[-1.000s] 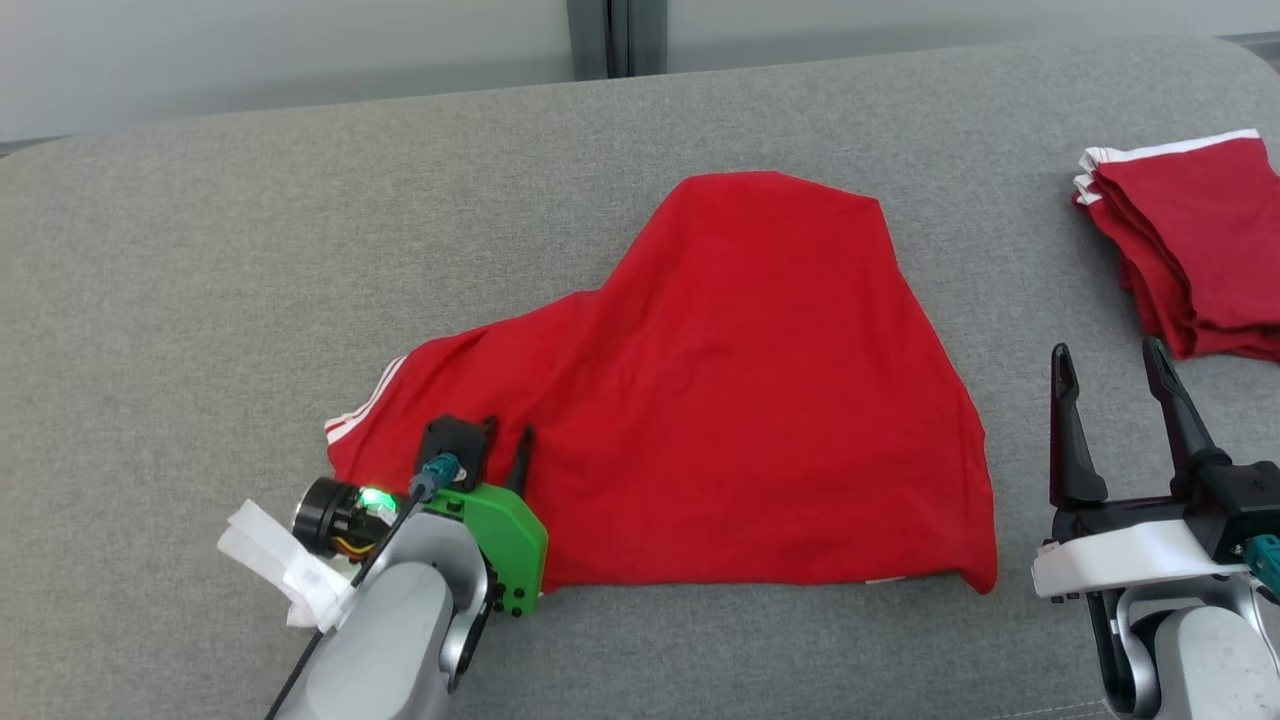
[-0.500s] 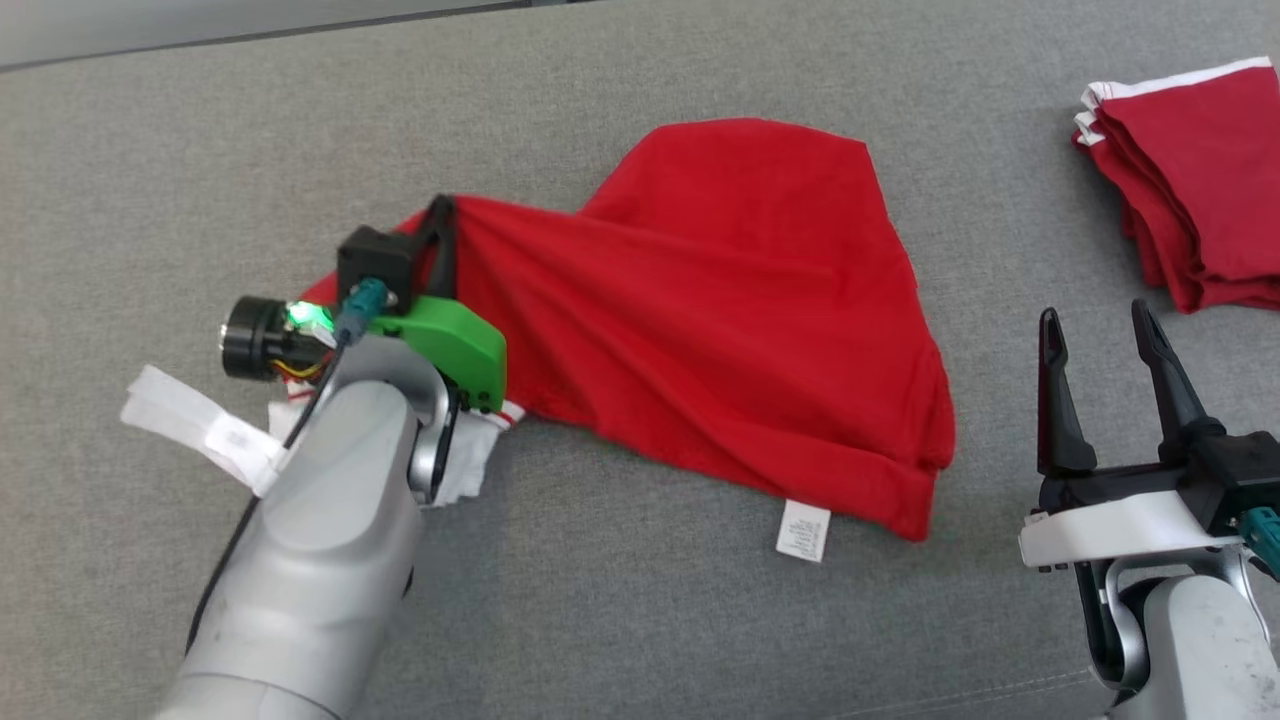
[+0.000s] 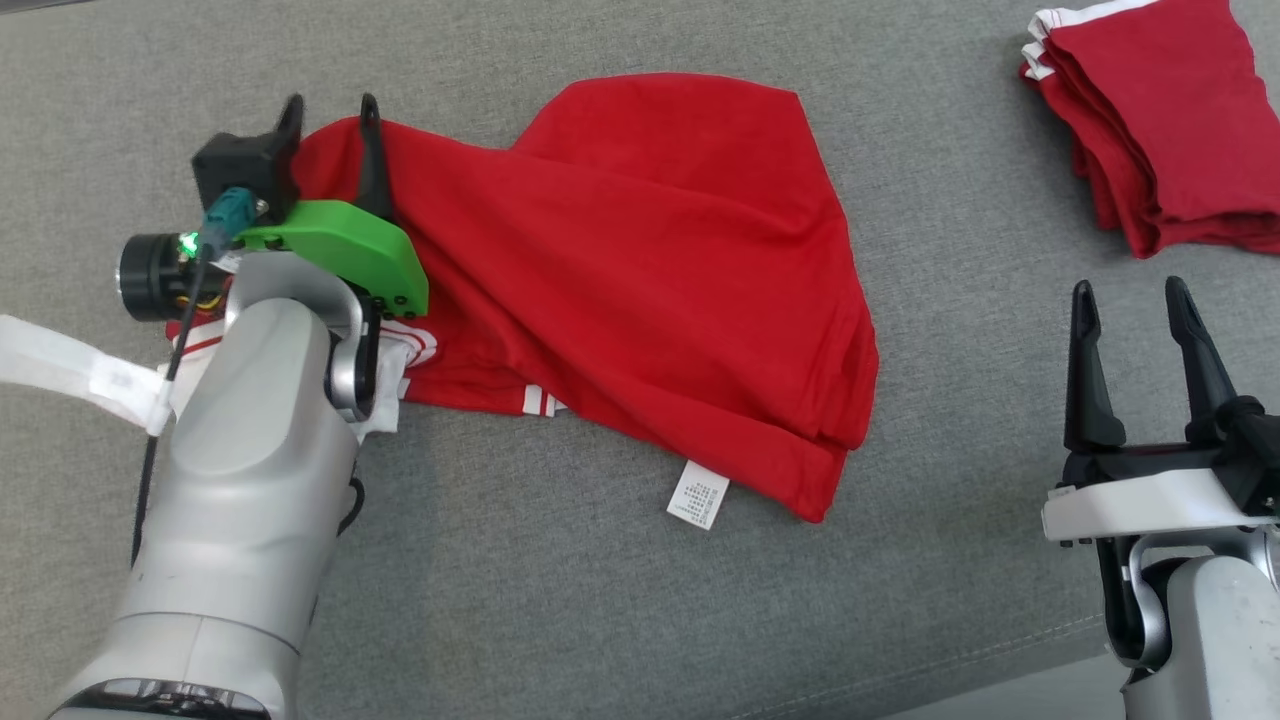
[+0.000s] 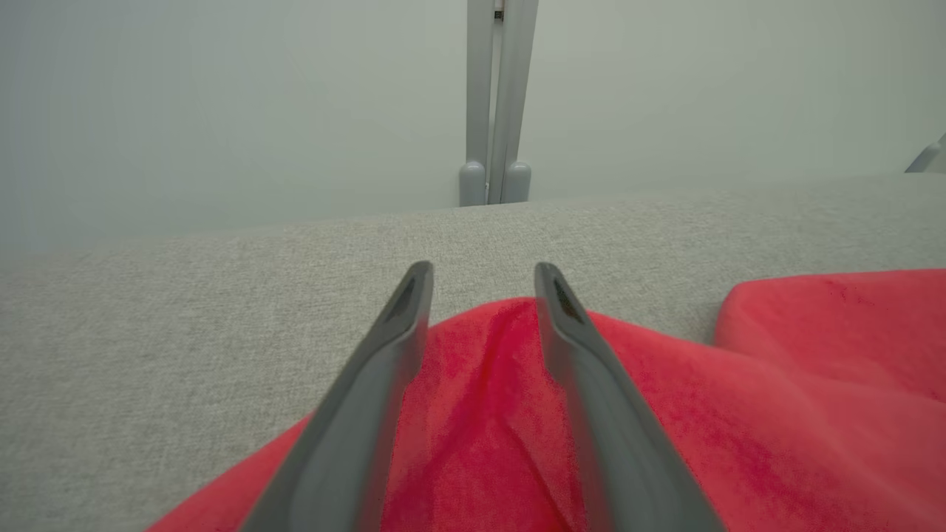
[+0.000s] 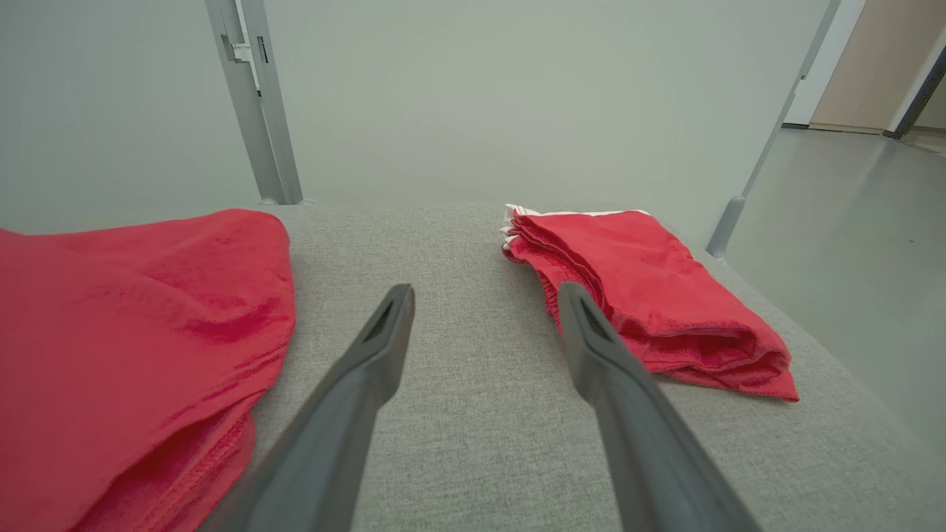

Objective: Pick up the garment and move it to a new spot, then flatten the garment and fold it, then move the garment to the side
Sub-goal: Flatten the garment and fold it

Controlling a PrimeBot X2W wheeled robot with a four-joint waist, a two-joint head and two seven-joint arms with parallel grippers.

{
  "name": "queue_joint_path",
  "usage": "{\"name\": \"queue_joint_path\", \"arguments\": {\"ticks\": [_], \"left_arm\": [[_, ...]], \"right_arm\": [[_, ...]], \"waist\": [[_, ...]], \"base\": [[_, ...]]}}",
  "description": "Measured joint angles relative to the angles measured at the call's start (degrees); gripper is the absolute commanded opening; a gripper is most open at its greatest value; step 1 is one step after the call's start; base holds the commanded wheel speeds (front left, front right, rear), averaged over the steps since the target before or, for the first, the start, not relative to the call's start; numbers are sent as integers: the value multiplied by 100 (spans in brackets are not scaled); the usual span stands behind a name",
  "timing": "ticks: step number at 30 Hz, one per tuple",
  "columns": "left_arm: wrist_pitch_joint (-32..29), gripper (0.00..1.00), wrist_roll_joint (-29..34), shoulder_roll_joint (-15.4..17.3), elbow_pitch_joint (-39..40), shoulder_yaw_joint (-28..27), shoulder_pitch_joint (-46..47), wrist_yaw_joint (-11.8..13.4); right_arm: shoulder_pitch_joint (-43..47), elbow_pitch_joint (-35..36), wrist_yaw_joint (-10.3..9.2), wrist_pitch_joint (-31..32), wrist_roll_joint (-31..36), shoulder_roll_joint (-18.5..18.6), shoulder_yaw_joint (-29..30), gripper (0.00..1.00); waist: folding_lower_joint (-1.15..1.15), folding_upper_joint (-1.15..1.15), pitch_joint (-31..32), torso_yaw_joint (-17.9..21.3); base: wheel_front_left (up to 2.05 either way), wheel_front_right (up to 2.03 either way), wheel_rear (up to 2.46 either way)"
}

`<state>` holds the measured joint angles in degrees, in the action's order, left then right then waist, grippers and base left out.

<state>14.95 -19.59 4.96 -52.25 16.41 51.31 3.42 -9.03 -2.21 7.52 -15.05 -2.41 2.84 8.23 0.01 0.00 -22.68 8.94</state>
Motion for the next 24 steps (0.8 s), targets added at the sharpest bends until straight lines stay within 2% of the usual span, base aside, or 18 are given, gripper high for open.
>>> {"name": "queue_joint_path", "arguments": {"ticks": [5,10,19,24], "left_arm": [[9,100,-41,158,822,-322,-539,-90],[11,100,11,159,1680,-557,-1378,-96],[18,100,140,-75,2898,-734,-3021,-82],[18,100,130,-162,3255,-714,-3497,-37]], "right_arm": [[115,-43,0,0,62,3,221,100],[341,-140,0,0,70,-1,24,100],[636,-671,0,0,-51,-8,-560,100],[476,-1214,0,0,-51,-4,-745,100]], "waist": [[0,0,96,-71],[0,0,303,-224],[0,0,750,-538],[-1,0,892,-748]], "base": [[0,0,0],[0,0,0],[0,0,0],[0,0,0]]}}
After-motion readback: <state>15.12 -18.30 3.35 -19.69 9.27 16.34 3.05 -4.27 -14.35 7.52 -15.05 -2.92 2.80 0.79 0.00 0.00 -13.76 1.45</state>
